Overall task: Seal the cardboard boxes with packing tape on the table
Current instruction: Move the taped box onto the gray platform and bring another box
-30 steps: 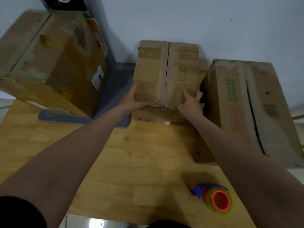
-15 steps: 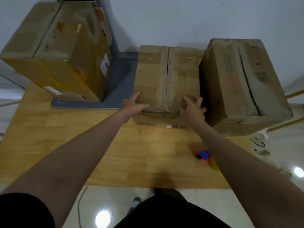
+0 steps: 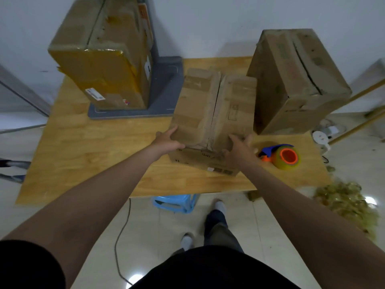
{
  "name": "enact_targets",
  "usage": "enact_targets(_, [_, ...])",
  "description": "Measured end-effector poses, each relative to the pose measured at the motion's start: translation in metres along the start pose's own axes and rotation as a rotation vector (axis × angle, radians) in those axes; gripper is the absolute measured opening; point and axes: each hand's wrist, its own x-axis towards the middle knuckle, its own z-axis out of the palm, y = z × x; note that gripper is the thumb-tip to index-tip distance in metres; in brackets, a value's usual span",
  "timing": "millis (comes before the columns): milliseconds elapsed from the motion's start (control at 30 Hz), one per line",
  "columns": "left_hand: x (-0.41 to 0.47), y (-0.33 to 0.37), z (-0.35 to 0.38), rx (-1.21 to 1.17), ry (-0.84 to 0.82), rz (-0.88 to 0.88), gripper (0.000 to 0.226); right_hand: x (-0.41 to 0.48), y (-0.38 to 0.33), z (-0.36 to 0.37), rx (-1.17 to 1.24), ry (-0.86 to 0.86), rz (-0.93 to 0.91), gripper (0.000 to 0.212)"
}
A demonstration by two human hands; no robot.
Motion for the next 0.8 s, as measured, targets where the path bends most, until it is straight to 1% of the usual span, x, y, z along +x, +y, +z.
enact_targets(100, [-0.014,-0.021,-0.006,0.044,0.048,0.021,0.081,-0.029,-0.004,0.021,-0.081,0.005,-0.145,0.068])
enact_targets(167, [-0.020,-0.031,-0.015,0.079,0.086,0.037,0.078,-0.044,-0.006,0.032,-0.093,0.000,-0.221,0.063])
enact_targets(200, [-0.022,-0.036,-0.020,0.108,0.095,0.045,0.077,-0.050,-0.007,0.032,-0.070,0.012,-0.243,0.053])
enact_targets(233, [-0.023,-0.040,-0.025,0.167,0.109,0.055,0.077,-0.054,-0.008,0.029,-0.016,0.037,-0.242,0.038])
enact_targets(267, [-0.024,-0.043,-0.028,0.257,0.135,0.069,0.077,-0.056,-0.008,0.024,0.069,0.066,-0.229,0.025])
enact_targets(300, [-0.026,-0.045,-0.029,0.357,0.176,0.091,0.075,-0.058,-0.007,0.018,0.162,0.091,-0.209,0.020])
enact_targets(333, [-0.027,-0.044,-0.028,0.429,0.216,0.118,0.073,-0.058,-0.006,0.011,0.239,0.117,-0.193,0.020])
enact_targets(400, [-0.029,-0.037,-0.018,0.473,0.250,0.200,0.071,-0.053,-0.003,0.000,0.304,0.176,-0.195,0.021])
enact_targets(500, [-0.032,-0.012,0.009,0.508,0.226,0.380,0.076,-0.038,-0.002,-0.013,0.278,0.264,-0.188,0.024])
enact_targets(533, [-0.032,-0.002,0.020,0.524,0.202,0.424,0.078,-0.031,-0.003,-0.017,0.248,0.269,-0.182,0.027])
enact_targets(600, [-0.032,0.018,0.045,0.545,0.153,0.457,0.085,-0.018,-0.007,-0.023,0.187,0.246,-0.203,0.032])
enact_targets(700, [-0.027,0.041,0.081,0.556,0.059,0.382,0.103,-0.005,-0.012,-0.030,0.148,0.209,-0.251,0.037])
enact_targets(733, [-0.024,0.047,0.090,0.555,0.060,0.328,0.110,-0.001,-0.012,-0.031,0.127,0.197,-0.256,0.039])
enact_targets(800, [-0.020,0.059,0.099,0.515,0.117,0.203,0.116,0.008,-0.011,-0.032,0.088,0.173,-0.262,0.041])
